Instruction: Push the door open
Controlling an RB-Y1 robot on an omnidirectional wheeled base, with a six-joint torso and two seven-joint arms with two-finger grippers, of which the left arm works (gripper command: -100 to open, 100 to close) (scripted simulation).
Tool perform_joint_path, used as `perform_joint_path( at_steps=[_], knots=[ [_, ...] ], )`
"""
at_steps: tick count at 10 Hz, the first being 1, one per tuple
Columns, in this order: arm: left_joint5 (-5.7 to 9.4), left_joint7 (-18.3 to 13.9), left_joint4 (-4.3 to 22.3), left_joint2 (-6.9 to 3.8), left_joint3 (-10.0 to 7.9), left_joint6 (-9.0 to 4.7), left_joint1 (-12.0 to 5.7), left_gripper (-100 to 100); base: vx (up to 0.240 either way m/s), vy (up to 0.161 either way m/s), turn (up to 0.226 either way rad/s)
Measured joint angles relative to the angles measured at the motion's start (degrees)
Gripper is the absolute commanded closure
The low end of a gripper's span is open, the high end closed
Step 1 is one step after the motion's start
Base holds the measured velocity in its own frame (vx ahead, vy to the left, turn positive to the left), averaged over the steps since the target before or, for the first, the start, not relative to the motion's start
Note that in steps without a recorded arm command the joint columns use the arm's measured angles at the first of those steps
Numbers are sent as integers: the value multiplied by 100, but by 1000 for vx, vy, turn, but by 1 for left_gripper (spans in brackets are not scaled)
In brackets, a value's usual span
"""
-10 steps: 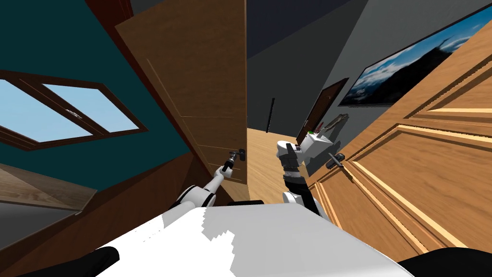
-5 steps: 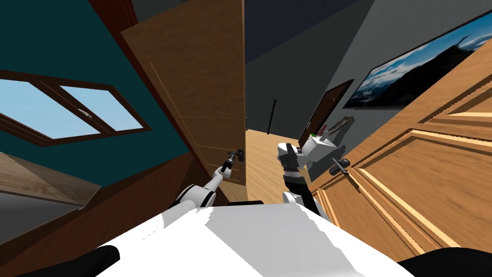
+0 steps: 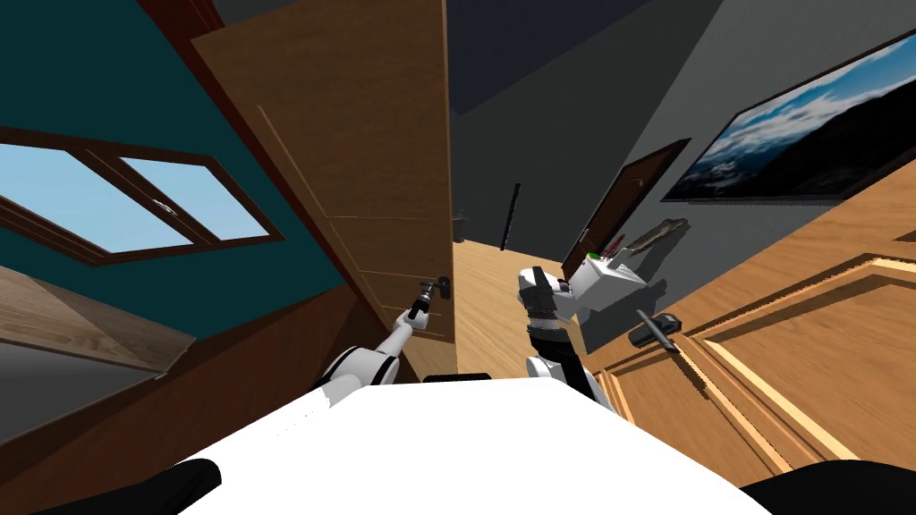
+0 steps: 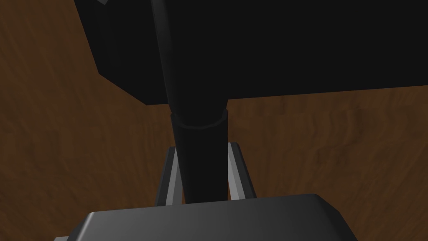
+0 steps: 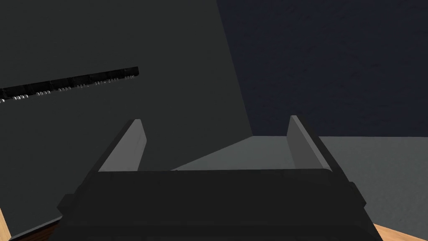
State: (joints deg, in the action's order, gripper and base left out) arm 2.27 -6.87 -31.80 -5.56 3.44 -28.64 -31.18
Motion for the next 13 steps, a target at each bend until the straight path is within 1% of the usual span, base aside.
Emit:
perform_joint_path(
  at_steps=[1, 3, 4, 5, 6, 7, 8, 9, 10, 11, 12, 13],
  knots=[
    [22, 21, 92, -10, -59, -44, -57, 100, 108, -161, 59],
    [45, 39, 120, -52, -123, -64, -65, 100, 86, -71, 57],
    [63, 57, 213, -59, -167, -92, -86, 100, 161, -108, 63],
    [77, 84, 220, -68, -207, -89, -58, 100, 143, -110, 50],
    [89, 113, 38, -84, -247, -6, 46, 100, 131, -122, 50],
    [108, 130, 41, -108, -294, 9, 36, 100, 157, -135, 56],
    [130, 143, 114, -139, -348, -33, 10, 100, 154, -130, 60],
    [154, 152, 263, -170, -402, -110, -61, 100, 162, -127, 62],
    [176, 168, 277, -200, -456, -112, -69, 100, 143, -134, 53],
    [191, 185, 188, -230, -500, -78, -21, 100, 148, -152, 68],
    [206, 217, 6, -253, -550, 2, 80, 100, 129, -118, 66],
    [226, 247, 42, -270, -605, 8, 58, 100, 133, -132, 48]
  ],
)
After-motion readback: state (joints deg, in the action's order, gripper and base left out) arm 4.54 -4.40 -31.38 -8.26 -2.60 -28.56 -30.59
